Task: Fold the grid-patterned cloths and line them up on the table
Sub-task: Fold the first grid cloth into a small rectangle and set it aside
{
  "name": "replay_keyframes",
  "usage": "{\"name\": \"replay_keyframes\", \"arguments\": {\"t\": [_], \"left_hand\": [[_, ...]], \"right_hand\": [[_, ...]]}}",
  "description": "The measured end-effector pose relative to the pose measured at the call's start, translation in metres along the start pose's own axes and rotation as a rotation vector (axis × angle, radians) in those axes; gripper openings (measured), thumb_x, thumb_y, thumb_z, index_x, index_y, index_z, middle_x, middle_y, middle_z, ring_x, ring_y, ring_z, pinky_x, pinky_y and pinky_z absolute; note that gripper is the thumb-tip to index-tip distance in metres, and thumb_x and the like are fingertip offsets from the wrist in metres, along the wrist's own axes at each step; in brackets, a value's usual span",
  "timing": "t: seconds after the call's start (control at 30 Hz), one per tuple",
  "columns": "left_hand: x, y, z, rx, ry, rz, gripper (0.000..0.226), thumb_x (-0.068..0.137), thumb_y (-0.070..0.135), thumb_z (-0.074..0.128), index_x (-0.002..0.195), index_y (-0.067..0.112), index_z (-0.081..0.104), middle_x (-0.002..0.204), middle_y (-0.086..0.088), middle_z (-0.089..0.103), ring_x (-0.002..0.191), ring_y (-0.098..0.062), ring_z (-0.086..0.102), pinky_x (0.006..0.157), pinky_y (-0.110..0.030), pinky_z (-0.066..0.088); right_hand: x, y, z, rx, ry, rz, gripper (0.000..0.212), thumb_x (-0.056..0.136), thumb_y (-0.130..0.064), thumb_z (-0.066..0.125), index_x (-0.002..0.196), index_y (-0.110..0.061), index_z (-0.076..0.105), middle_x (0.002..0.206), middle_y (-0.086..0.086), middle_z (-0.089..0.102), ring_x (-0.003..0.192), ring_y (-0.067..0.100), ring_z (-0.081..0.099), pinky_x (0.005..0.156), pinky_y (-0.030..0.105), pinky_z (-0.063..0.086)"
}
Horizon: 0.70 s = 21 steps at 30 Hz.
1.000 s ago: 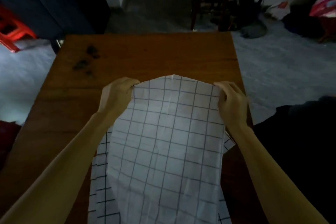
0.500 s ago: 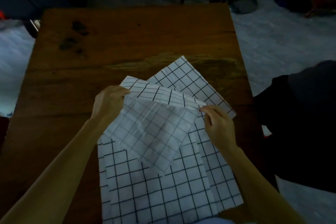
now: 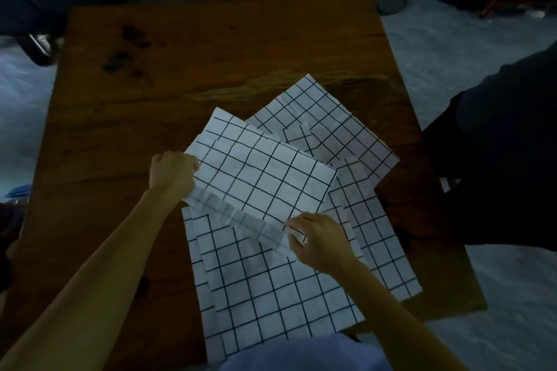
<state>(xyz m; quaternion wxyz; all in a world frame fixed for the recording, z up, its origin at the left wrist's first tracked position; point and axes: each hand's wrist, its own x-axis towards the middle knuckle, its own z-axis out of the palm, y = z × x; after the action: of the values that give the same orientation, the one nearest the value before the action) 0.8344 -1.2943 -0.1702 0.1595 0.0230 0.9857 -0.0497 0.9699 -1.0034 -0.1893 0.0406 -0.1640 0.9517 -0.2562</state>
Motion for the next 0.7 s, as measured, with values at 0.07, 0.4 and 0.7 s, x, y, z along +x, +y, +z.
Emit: {"name": "replay_keyframes", "arguments": {"t": [0.07, 0.4, 0.7], "left_hand": [[0.005, 0.005, -0.010, 0.036, 0.010, -0.003, 0.024, 0.079, 0.016, 0.069, 0.101, 0.021, 0.065, 0.088, 0.000, 0.064, 0.084, -0.017, 0.058, 0.086, -0.035, 0.042], [0.078, 0.091, -0.005, -0.246, 0.025, 0.270, 0.060, 0.098, 0.045, 0.032, 0.150, 0.022, 0.011, 0.158, -0.014, 0.003, 0.143, -0.031, 0.012, 0.114, -0.050, 0.021], [0.057, 0.055, 0.071, -0.191, -0.154, 0.299, 0.090, 0.081, 0.078, 0.015, 0.140, 0.029, -0.030, 0.148, -0.009, -0.031, 0.140, -0.026, -0.020, 0.110, -0.047, -0.006]], "right_hand": [[0.003, -0.006, -0.003, 0.027, -0.153, 0.063, 0.021, 0.087, -0.033, 0.056, 0.098, -0.021, 0.069, 0.084, -0.006, 0.069, 0.068, 0.009, 0.060, 0.064, 0.029, 0.054], [0.113, 0.041, -0.004, 0.119, 0.381, 0.190, 0.029, 0.094, -0.022, 0.048, 0.111, -0.006, 0.065, 0.107, 0.009, 0.065, 0.104, 0.022, 0.057, 0.090, 0.036, 0.047], [0.118, 0.033, 0.033, -0.062, -0.162, 0.370, 0.072, 0.093, -0.056, 0.009, 0.150, -0.015, 0.026, 0.156, 0.014, 0.024, 0.145, 0.031, 0.018, 0.117, 0.045, 0.012]]}}
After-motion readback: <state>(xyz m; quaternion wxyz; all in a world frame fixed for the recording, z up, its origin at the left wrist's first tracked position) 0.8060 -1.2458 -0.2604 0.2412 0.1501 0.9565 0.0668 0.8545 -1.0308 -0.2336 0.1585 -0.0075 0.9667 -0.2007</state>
